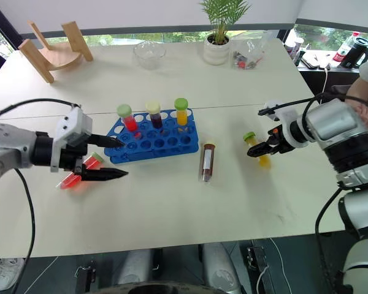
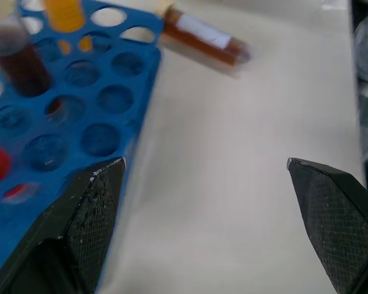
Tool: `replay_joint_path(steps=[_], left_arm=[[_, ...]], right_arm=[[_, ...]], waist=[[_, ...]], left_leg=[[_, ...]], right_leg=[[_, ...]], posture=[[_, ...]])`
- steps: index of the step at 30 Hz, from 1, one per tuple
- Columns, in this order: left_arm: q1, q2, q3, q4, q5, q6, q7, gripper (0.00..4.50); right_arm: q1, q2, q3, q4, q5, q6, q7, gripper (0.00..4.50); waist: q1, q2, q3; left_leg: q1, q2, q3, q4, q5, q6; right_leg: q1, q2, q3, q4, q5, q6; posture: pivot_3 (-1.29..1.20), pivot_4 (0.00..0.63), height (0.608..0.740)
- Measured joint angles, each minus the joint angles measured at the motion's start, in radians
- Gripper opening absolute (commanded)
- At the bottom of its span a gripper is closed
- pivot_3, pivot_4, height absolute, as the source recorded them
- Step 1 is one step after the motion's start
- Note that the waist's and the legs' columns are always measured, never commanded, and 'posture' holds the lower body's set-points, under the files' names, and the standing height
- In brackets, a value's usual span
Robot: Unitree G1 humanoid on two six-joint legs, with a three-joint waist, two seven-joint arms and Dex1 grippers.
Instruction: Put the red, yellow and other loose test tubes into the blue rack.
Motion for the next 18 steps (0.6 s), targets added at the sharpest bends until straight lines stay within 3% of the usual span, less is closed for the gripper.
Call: replay_joint_path(steps=[1,3,8,9,14,18], left_arm=[[0.021,-0.011,0.002,-0.022,-0.015,0.011,0.013,4.35],[0.046,-0.023,0.007,-0.042,-0.030,0.024,0.033,4.50],[0.107,-0.033,0.013,-0.057,-0.032,0.027,0.071,4.50],[0.132,-0.033,0.014,-0.059,-0.030,0.026,0.075,4.50],[0.218,-0.094,0.051,-0.059,-0.024,-0.011,0.119,4.50],[0.275,-0.272,0.128,0.004,-0.011,-0.124,0.204,4.50]], right_arm=[[-0.008,0.020,0.002,0.038,-0.026,-0.030,0.002,4.50],[-0.018,0.048,0.002,0.088,-0.065,-0.071,0.000,3.66],[-0.035,0.128,-0.006,0.202,-0.182,-0.184,-0.035,1.07],[-0.035,0.139,-0.011,0.209,-0.199,-0.198,-0.033,0.86],[-0.006,0.154,-0.076,0.193,-0.222,-0.218,-0.036,0.85],[0.163,0.245,-0.373,-0.012,-0.114,-0.375,-0.142,0.85]], waist=[[-0.002,-0.001,0.000],[-0.002,-0.001,0.000],[-0.015,-0.003,-0.001],[-0.021,-0.003,-0.001],[-0.025,-0.003,-0.002],[-0.032,-0.003,-0.001]], left_leg=[[0.002,0.000,0.000,0.001,0.000,0.000],[0.006,0.000,-0.001,0.002,0.000,0.000],[0.020,0.000,-0.001,0.003,0.000,0.000],[0.020,0.000,-0.001,0.004,0.000,0.000],[0.020,0.001,-0.002,0.005,0.000,0.000],[0.019,0.001,-0.002,0.005,0.000,0.000]], right_leg=[[0.002,0.001,0.000,0.000,0.000,0.000],[0.007,0.001,0.000,0.001,0.000,0.000],[0.021,0.001,0.000,0.000,-0.002,-0.003],[0.022,0.001,0.000,0.001,-0.002,-0.003],[0.022,0.001,0.000,0.001,0.000,-0.001],[0.020,0.002,0.000,0.003,0.001,0.001]], posture=[[0.00,0.150,0.740],[0.00,0.150,0.740],[0.00,0.150,0.740],[0.00,0.150,0.740],[0.00,0.150,0.740],[0.00,0.150,0.740]])
